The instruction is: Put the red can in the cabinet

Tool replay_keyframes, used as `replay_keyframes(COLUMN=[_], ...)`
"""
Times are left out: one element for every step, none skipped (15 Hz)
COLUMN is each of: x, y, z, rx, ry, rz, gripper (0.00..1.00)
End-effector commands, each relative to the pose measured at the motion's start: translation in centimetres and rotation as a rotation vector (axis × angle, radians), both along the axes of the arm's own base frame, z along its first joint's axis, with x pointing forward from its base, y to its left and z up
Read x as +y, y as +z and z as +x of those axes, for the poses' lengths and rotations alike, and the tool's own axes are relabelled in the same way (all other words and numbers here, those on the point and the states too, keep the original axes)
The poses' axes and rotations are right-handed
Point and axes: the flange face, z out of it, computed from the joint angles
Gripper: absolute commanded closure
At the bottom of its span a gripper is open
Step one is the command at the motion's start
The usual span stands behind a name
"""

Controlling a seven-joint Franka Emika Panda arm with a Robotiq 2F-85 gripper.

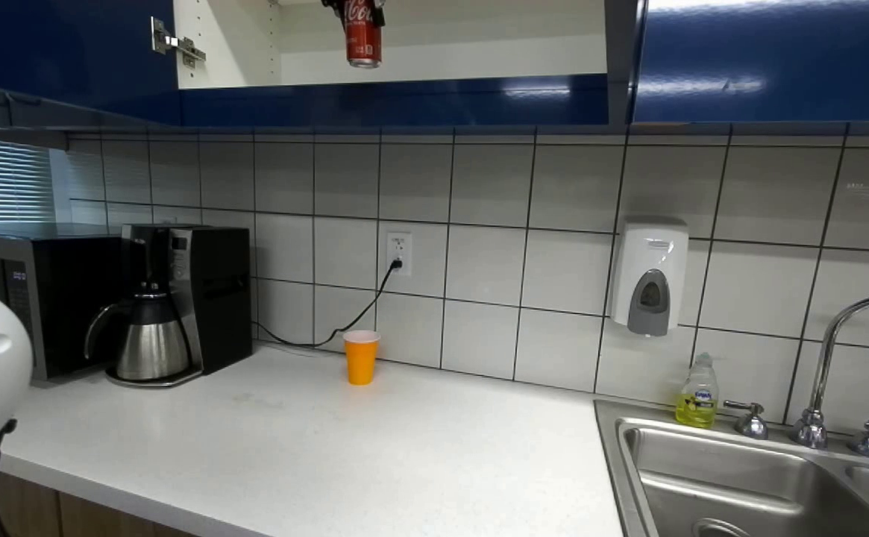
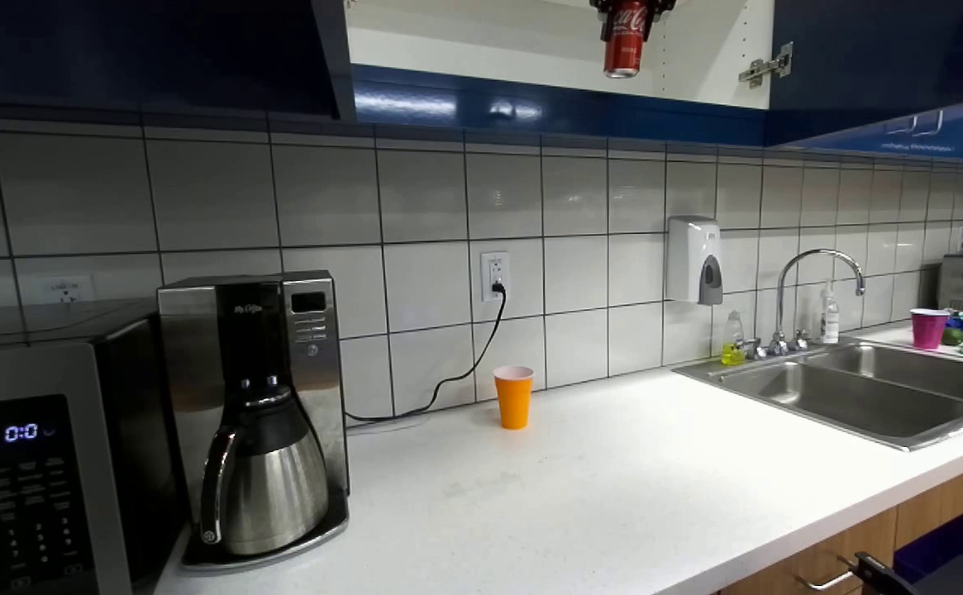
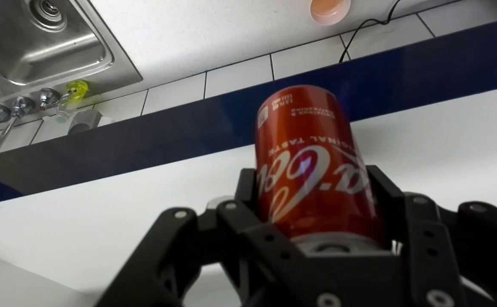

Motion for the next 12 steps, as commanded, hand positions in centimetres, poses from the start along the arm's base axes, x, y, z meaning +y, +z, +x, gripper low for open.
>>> replay_keyframes(x=[0.1,0.0,-0.1,-0.2,-0.3,-0.4,-0.5,-0.6,-0.7,-0.8,-0.8,-0.9], y=[1.3,1.2,1.2,1.1,1.0,0.9,0.8,0.6,0.5,0.4,0.3,0.2], z=[1.6,2.0,2.5,3.0,3.4,3.9,4.3,4.7,5.1,5.4,5.8,6.1], rx=[-0.003,-0.002,-0.001,0.0,0.002,0.006,0.008,0.011,0.013,0.013,0.014,0.014], ry=[-0.041,-0.044,-0.05,-0.055,-0.059,-0.065,-0.07,-0.072,-0.075,-0.079,-0.082,-0.085], rz=[0.002,0.005,0.01,0.013,0.016,0.02,0.022,0.024,0.027,0.028,0.029,0.031], gripper=[0.61,0.61,0.61,0.61,0.61,0.61,0.61,0.61,0.61,0.61,0.61,0.61])
